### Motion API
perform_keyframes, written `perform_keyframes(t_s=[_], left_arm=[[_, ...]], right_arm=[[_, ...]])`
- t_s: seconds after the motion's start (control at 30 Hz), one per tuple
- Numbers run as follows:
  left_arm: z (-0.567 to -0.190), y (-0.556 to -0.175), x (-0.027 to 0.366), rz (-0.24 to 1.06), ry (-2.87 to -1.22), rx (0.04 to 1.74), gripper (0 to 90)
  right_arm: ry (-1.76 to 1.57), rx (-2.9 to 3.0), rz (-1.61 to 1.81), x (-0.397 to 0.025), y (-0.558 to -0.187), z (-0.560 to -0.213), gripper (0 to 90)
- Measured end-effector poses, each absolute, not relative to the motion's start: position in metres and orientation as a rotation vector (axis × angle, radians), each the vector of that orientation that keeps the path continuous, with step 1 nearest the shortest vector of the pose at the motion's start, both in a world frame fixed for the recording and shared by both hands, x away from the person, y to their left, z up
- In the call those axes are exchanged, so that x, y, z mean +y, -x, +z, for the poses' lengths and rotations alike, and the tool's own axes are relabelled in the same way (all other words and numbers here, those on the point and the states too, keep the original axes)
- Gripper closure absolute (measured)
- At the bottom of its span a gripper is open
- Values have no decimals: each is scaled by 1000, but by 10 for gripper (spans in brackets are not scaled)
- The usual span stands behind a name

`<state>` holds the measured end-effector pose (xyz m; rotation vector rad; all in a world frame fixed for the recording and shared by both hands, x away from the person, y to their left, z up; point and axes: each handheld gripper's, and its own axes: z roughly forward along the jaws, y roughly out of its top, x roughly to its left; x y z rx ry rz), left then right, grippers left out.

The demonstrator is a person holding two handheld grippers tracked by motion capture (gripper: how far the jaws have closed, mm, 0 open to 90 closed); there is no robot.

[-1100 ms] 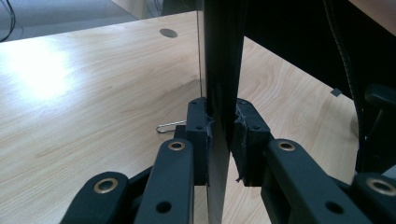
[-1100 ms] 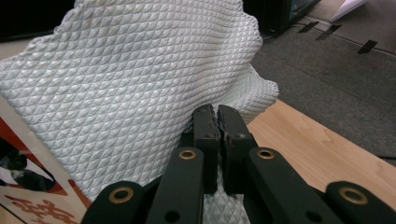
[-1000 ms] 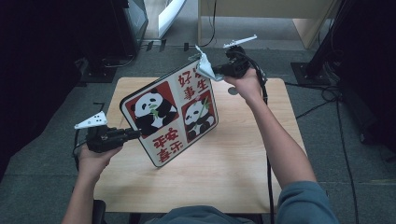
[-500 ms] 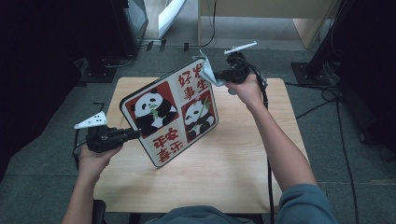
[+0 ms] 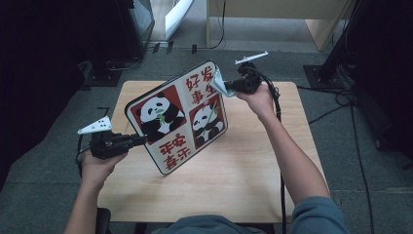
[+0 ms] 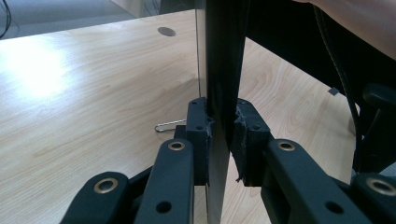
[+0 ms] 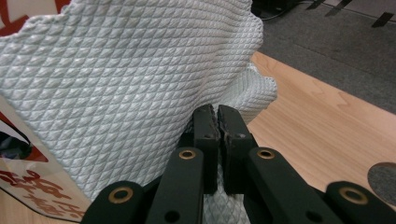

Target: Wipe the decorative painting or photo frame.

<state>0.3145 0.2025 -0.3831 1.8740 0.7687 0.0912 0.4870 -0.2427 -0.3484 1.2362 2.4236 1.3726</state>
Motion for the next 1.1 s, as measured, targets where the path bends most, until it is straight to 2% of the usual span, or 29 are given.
perform_keyframes(t_s=[1.1], left_arm=[[-384,-315,202,74,-1867,769,787]], right_arm=[[-1310,2364,1504,-258,-473,-403,876]])
